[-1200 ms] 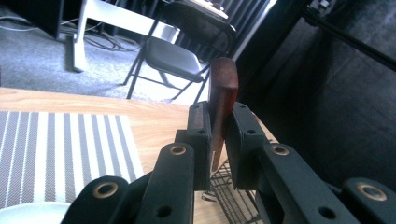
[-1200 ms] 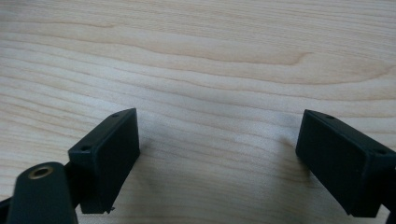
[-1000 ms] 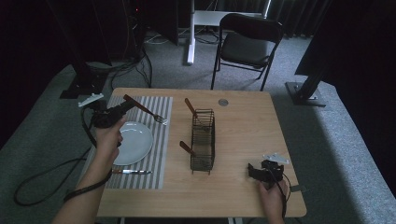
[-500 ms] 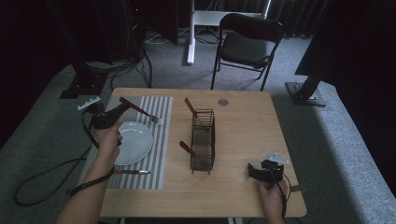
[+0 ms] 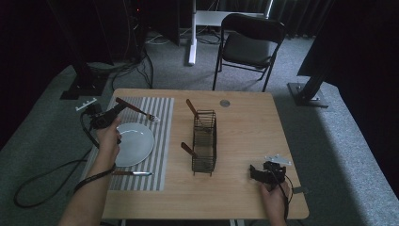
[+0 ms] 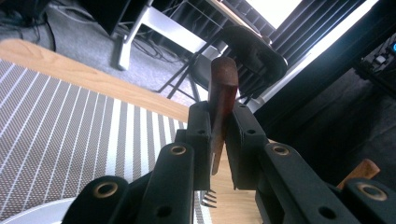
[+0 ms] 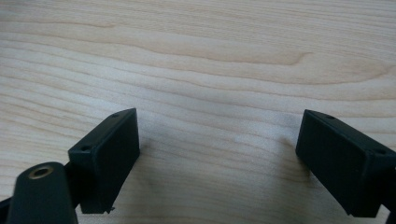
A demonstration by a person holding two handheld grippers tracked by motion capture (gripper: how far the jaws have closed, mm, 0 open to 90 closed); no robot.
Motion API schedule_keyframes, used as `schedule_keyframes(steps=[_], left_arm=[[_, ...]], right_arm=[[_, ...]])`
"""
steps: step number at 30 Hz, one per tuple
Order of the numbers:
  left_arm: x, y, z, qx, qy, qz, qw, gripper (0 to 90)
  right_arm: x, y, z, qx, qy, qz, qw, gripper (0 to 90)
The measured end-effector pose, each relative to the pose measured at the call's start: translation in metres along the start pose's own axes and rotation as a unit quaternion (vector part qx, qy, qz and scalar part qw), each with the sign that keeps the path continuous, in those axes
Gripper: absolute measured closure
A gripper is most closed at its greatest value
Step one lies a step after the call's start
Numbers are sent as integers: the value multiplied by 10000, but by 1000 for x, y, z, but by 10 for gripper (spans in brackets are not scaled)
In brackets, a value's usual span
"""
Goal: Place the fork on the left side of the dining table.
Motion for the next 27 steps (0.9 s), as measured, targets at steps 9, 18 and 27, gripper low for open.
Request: schedule_keyframes(steps=[9, 18, 27], left_arm=[[9, 16, 13, -96, 92, -134, 9998, 803], [9, 25, 23, -199, 147, -230, 9994, 804], [8, 36, 28, -278, 69, -438, 9986, 803]], right_arm=[[0, 0, 0, 1, -1, -1, 10000, 131], [0, 0, 0, 1, -1, -1, 10000, 130], [0, 0, 0, 0, -1, 0, 10000, 130]])
Point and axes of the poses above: each handheld gripper's, and its own axes: z roughly forward along the jaws, x roughly out of its underside, y roughly to its left, the point moved 5 cm from there along z, roughly forward along the jaws, and after that the axes turned 4 degrees about -x, right-handed, at the moved point
